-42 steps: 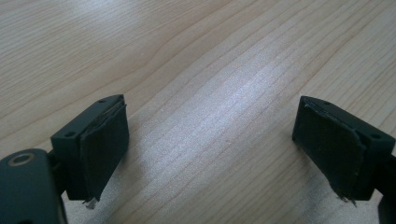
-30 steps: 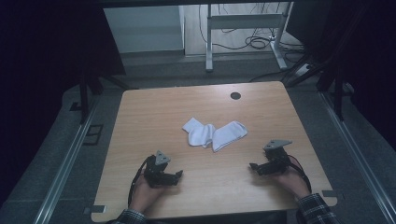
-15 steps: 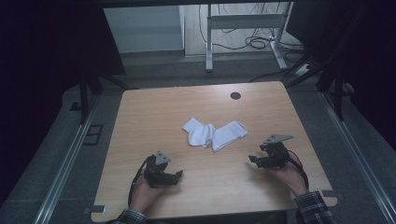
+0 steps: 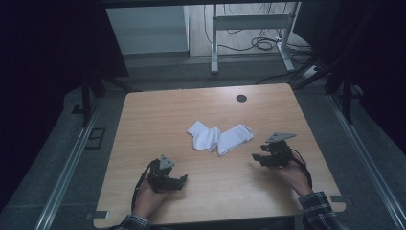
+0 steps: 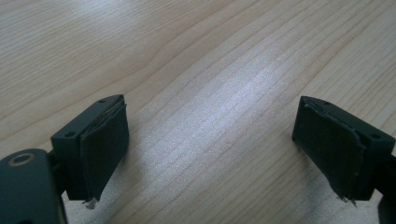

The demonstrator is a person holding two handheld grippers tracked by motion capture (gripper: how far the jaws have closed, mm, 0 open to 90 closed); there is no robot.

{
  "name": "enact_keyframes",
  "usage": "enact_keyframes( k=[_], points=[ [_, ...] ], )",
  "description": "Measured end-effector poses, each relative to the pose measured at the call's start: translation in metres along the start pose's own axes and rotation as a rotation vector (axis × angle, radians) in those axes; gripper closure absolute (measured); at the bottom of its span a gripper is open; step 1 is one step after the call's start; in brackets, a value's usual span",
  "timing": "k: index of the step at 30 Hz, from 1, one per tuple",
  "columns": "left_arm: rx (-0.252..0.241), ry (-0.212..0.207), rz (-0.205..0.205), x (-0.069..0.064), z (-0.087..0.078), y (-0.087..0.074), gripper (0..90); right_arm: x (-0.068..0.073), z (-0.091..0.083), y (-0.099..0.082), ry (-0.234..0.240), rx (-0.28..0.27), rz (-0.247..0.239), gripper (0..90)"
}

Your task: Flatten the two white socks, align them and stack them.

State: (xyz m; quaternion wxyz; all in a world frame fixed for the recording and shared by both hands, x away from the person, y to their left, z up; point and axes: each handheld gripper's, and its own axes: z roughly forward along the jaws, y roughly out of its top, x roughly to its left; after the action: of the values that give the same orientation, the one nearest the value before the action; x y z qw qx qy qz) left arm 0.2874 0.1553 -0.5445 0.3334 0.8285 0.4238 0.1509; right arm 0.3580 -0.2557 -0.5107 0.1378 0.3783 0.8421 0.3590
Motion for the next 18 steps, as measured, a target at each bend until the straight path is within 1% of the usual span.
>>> enact_keyframes(
  k=[1, 2, 4, 8, 11, 12, 14, 15, 16, 18],
  points=[
    [0.0, 0.0, 0.0, 0.0, 0.0, 0.0, 11.1, 0.0, 0.001, 0.002, 0.001, -0.004, -0.007, 42.8],
    [0.0, 0.0, 0.0, 0.0, 0.0, 0.0, 11.1, -0.001, 0.002, 0.005, -0.007, -0.001, -0.028, 45.5],
    [0.0, 0.0, 0.0, 0.0, 0.0, 0.0, 11.1, -0.001, 0.003, 0.007, -0.008, 0.001, -0.025, 45.6],
    [0.0, 0.0, 0.0, 0.0, 0.0, 0.0, 11.1, -0.003, 0.008, 0.016, -0.02, 0.009, -0.024, 49.0],
    [-0.002, 0.0, 0.0, 0.0, 0.0, 0.0, 11.1, -0.006, 0.013, 0.024, -0.016, 0.008, 0.003, 48.5],
    [-0.002, 0.0, 0.0, 0.0, 0.0, 0.0, 11.1, -0.008, 0.017, 0.03, -0.017, 0.005, 0.0, 46.5],
    [-0.002, 0.0, -0.001, 0.0, 0.0, 0.0, 11.1, -0.008, 0.019, 0.033, -0.013, -0.002, 0.003, 46.4],
    [-0.002, 0.0, 0.0, 0.0, 0.0, 0.0, 11.1, -0.009, 0.021, 0.036, -0.008, 0.0, 0.008, 46.5],
    [-0.002, 0.0, -0.001, 0.0, 0.0, 0.0, 11.1, -0.011, 0.023, 0.044, -0.003, -0.004, 0.021, 48.5],
    [-0.002, 0.0, 0.0, 0.0, 0.0, 0.0, 11.1, -0.012, 0.024, 0.047, -0.003, -0.009, 0.026, 50.0]
  ],
)
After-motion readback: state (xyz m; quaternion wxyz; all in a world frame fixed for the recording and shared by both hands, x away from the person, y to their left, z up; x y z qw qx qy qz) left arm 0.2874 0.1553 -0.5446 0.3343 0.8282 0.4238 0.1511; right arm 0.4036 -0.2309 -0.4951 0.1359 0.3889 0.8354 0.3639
